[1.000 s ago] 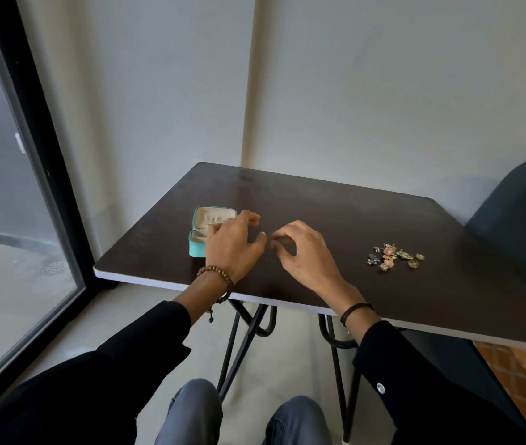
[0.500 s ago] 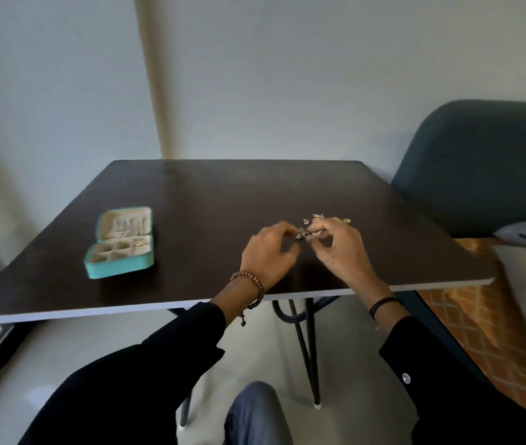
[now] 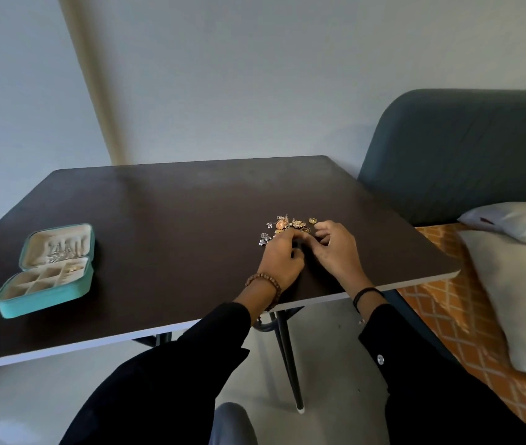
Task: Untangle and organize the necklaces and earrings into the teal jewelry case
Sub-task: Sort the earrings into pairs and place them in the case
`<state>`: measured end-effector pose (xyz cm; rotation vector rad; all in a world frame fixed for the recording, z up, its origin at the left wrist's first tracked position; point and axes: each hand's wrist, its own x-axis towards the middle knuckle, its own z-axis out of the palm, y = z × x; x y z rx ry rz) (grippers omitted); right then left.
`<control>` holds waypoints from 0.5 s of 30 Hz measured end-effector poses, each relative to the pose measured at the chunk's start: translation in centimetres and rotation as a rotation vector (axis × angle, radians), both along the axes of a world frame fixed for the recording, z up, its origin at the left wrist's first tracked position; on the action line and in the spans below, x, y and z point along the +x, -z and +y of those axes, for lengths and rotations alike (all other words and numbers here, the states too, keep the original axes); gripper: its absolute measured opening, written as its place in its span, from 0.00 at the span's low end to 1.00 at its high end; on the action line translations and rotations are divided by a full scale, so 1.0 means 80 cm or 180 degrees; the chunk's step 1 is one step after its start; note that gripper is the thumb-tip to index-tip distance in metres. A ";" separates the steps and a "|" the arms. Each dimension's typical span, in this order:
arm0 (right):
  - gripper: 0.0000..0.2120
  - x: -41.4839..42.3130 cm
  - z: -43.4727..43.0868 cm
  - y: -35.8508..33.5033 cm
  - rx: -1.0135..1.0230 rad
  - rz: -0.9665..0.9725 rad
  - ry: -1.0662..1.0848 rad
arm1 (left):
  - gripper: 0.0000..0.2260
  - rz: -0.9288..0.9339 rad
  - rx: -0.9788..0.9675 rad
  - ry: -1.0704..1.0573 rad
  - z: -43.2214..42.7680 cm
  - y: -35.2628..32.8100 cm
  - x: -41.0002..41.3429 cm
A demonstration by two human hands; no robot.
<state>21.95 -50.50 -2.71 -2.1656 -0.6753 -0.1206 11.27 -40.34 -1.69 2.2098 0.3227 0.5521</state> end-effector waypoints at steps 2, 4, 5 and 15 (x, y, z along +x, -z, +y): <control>0.17 0.003 0.006 -0.002 -0.0223 -0.0085 0.0080 | 0.16 -0.0050 0.0049 -0.0101 0.004 0.004 0.010; 0.14 0.001 0.008 -0.004 -0.0376 -0.0184 0.0089 | 0.17 -0.0071 0.0061 -0.0141 0.007 0.007 0.017; 0.13 0.001 0.007 -0.004 -0.0403 -0.0233 0.0067 | 0.18 -0.0076 0.0045 -0.0154 0.008 0.008 0.021; 0.09 -0.002 0.003 -0.002 -0.0165 -0.0258 -0.0242 | 0.19 -0.0204 -0.0352 -0.0240 0.016 0.012 0.028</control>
